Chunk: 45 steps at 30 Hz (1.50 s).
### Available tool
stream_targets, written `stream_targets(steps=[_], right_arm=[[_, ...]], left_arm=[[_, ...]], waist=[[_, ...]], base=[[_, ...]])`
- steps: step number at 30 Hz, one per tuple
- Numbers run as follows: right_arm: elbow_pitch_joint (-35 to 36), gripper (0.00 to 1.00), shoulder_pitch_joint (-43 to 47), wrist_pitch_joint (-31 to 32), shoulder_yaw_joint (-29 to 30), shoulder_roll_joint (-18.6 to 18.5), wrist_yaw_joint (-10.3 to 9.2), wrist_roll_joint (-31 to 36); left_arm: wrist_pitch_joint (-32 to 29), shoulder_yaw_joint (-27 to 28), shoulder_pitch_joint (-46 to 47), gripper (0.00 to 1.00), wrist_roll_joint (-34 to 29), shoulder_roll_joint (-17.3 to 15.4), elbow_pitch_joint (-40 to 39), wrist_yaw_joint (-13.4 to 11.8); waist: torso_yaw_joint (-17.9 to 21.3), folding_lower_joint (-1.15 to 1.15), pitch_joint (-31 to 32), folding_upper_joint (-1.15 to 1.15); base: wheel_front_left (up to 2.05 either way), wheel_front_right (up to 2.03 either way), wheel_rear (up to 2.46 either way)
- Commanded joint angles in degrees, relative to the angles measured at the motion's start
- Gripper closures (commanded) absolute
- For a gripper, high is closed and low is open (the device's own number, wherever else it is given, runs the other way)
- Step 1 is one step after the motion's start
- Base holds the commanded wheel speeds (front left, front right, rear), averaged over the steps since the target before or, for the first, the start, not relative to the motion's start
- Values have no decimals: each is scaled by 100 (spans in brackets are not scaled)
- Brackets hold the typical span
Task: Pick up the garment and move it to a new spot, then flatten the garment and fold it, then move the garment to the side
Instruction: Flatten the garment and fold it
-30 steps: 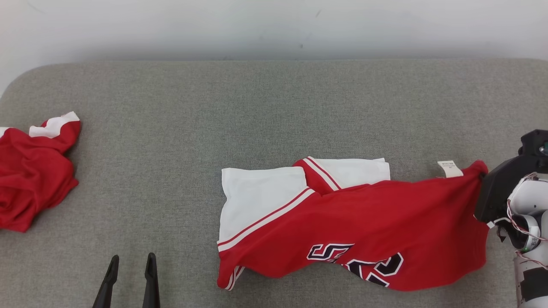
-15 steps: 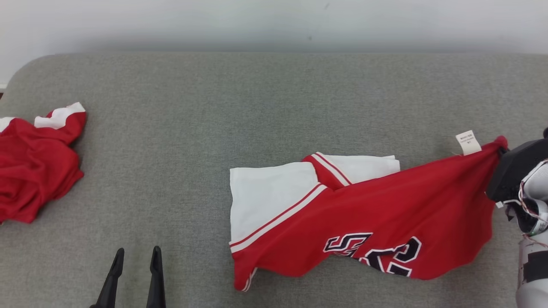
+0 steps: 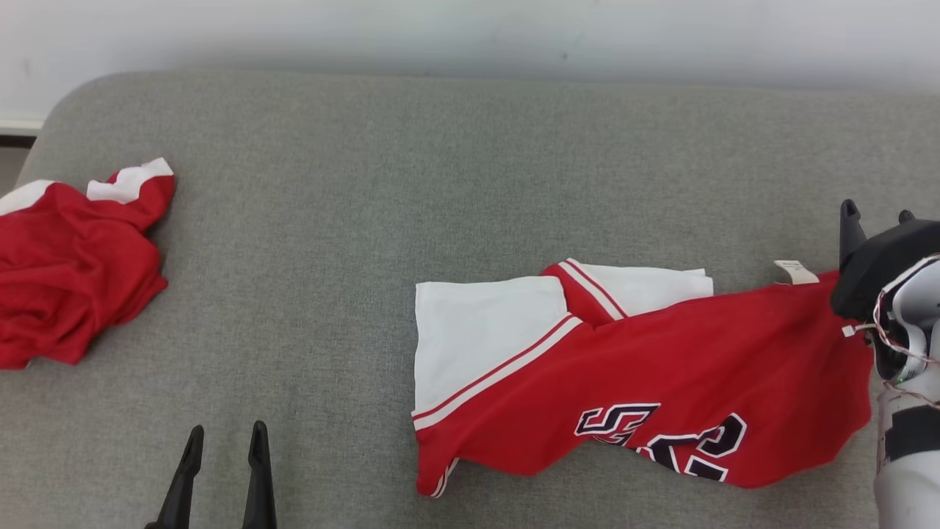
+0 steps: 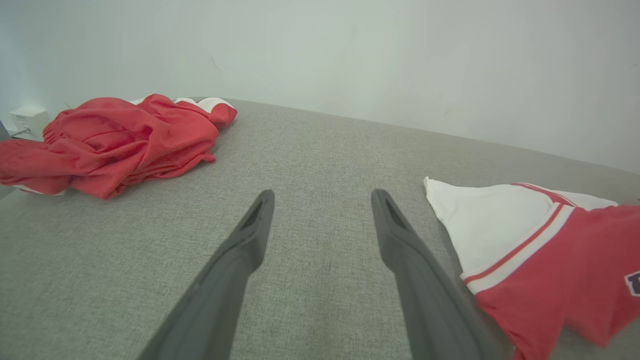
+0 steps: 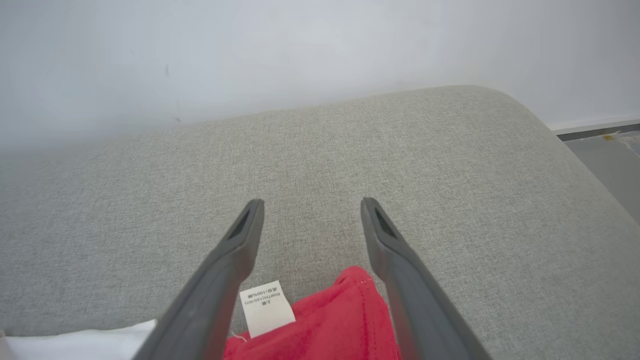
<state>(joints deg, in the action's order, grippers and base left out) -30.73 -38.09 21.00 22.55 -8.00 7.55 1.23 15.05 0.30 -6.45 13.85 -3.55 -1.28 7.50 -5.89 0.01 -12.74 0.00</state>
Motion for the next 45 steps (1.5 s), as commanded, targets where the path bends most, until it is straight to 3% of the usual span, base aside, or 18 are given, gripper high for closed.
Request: stream_targets(steps=[1, 13, 23, 30, 45], right_arm=[[57, 0, 179, -139, -88, -51, -13, -109], [1382, 0, 2040, -1503, -1249, -176, -13, -844], [2192, 0, 3747, -2917, -2062, 31, -13, -1143], [2269, 0, 4279, -3313, -2282, 138, -13, -1095], [2155, 0, 4729, -3400, -2340, 312, -13, -1244]], left_arm=[[19, 24, -40, 0, 20, 27, 13, -6], [19, 269, -339, 0, 1, 59, 186, -6], [19, 345, -385, 0, -59, 64, 516, -6], [19, 307, -371, 0, -83, 17, 683, -6], [19, 301, -615, 0, -85, -59, 888, -6]], waist=[[64, -1, 145, 0], [399, -1, 995, 0], [488, -1, 1484, 0], [564, -1, 1641, 0], [630, -1, 1863, 0]], base=[[0, 0, 0], [0, 0, 0], [0, 0, 0], [0, 0, 0], [0, 0, 0]])
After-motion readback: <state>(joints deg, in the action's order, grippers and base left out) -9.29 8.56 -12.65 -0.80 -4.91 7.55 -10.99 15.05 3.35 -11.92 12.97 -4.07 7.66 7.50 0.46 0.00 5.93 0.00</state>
